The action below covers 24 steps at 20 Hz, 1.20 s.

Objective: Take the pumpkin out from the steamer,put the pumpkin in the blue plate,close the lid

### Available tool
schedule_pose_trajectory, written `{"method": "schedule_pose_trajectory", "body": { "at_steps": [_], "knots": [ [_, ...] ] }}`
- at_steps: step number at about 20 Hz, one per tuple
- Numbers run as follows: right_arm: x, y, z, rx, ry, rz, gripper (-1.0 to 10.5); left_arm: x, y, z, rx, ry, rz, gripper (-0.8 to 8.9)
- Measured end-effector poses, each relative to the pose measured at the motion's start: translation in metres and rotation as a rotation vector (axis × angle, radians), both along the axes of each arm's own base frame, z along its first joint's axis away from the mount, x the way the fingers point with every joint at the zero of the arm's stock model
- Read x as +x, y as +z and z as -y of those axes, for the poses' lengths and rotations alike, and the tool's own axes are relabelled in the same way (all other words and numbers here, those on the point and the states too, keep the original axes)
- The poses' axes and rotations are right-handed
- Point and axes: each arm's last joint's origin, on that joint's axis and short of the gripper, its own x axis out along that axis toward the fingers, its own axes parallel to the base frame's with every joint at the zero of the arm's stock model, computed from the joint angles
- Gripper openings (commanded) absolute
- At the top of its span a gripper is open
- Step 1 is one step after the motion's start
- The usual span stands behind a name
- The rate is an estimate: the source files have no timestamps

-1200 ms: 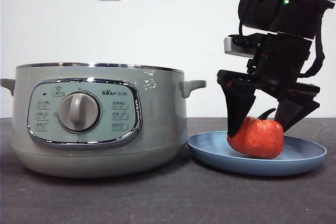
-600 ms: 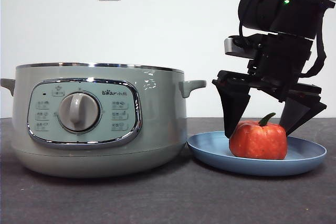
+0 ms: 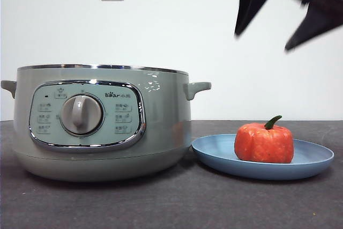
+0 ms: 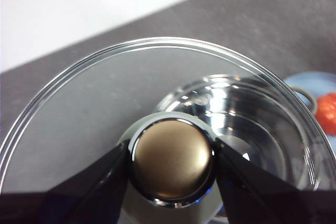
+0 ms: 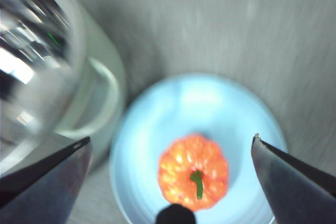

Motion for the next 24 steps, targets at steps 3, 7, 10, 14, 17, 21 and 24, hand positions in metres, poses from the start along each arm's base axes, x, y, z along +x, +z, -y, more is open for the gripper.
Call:
{"method": "schedule_pose_trajectory", "body": {
  "at_steps": [3,7,10,14,17,21,24],
  "knots": [
    [-0.028,0.029,0.013,0.054,-0.001,0.112,5.0,0.026,-0.01,0.016,-0.015,-0.054,-0.056,-0.13],
    [-0.057,0.051,0.027,0.097,-0.003,0.208,5.0,0.057,-0.026,0.034,-0.024,-0.074,-0.106,-0.13],
    [-0.07,0.058,0.034,0.112,-0.005,0.241,5.0,0.074,-0.038,0.044,-0.023,-0.081,-0.131,-0.12],
    [-0.073,0.059,0.035,0.115,-0.007,0.25,5.0,0.095,-0.055,0.057,-0.031,-0.107,-0.189,-0.13],
    [-0.073,0.059,0.035,0.114,-0.007,0.248,5.0,0.106,-0.068,0.064,-0.024,-0.113,-0.23,-0.12],
    [-0.073,0.059,0.035,0.113,-0.008,0.248,5.0,0.114,-0.078,0.069,-0.017,-0.115,-0.267,-0.13],
    [-0.072,0.059,0.036,0.098,-0.031,0.254,5.0,0.118,-0.085,0.071,-0.014,-0.124,-0.293,-0.13]
  ]
}}
